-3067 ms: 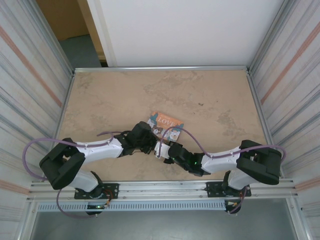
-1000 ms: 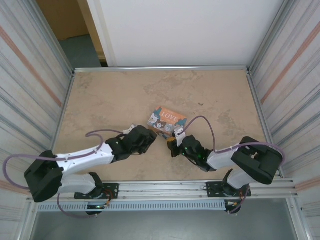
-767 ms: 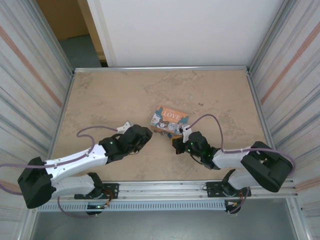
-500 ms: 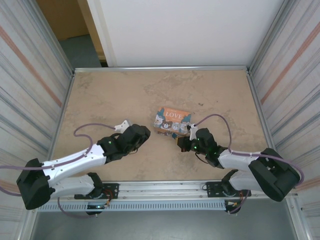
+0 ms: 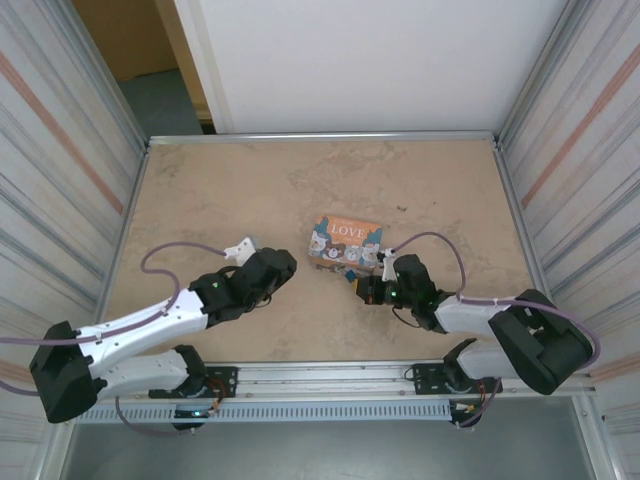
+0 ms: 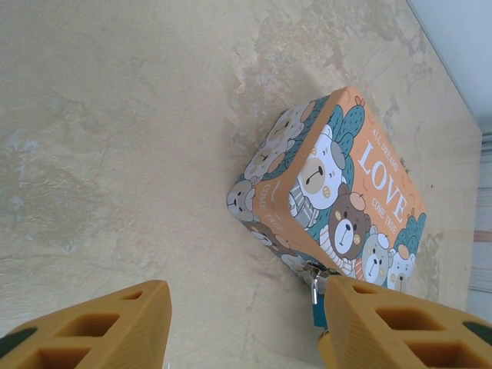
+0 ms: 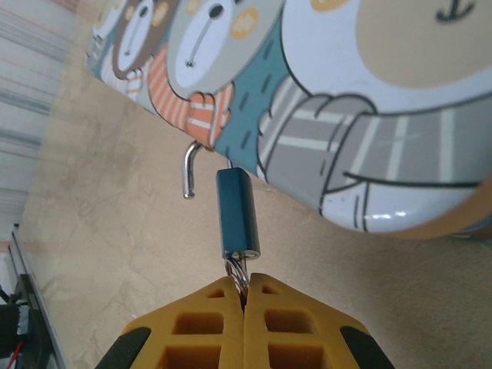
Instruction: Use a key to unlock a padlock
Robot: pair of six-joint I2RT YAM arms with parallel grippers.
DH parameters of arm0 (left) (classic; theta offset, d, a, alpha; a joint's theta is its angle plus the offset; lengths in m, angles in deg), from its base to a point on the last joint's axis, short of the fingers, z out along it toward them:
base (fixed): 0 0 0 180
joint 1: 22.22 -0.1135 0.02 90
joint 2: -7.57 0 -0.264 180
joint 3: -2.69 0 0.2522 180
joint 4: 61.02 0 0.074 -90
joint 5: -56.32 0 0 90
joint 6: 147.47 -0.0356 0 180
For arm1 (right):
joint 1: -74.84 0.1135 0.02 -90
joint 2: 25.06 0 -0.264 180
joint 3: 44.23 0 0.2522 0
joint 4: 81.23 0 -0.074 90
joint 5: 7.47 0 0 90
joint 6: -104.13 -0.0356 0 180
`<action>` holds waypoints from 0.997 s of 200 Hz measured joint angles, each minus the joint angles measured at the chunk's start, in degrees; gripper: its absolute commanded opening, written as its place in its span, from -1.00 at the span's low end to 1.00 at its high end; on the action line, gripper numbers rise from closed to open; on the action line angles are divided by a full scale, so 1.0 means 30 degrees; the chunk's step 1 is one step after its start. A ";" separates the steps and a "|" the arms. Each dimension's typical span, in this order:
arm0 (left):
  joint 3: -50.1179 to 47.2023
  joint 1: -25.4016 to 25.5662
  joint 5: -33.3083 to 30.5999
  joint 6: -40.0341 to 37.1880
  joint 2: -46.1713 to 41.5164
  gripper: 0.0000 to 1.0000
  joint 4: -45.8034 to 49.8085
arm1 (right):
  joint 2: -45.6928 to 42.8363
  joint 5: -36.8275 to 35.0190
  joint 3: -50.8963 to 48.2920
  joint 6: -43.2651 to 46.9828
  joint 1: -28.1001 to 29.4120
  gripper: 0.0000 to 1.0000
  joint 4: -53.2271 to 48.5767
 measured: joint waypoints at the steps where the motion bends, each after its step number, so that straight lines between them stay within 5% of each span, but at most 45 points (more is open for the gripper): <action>1: 0.0000 0.0000 -0.0007 0.0000 -0.0015 0.10 0.0000 | 0.0022 0.0007 0.0000 0.0000 0.0000 -1.00 -0.0007; 84: 0.0000 0.0000 -0.0335 -0.0066 -0.0291 0.10 0.0459 | 0.1559 0.0495 0.0022 -0.0007 -0.0350 -1.00 0.0080; 199: -0.0007 -0.0117 -0.0554 -0.0073 -0.0364 0.11 0.0976 | 0.1311 0.0561 0.0641 0.0226 -0.0444 -0.38 -0.1450</action>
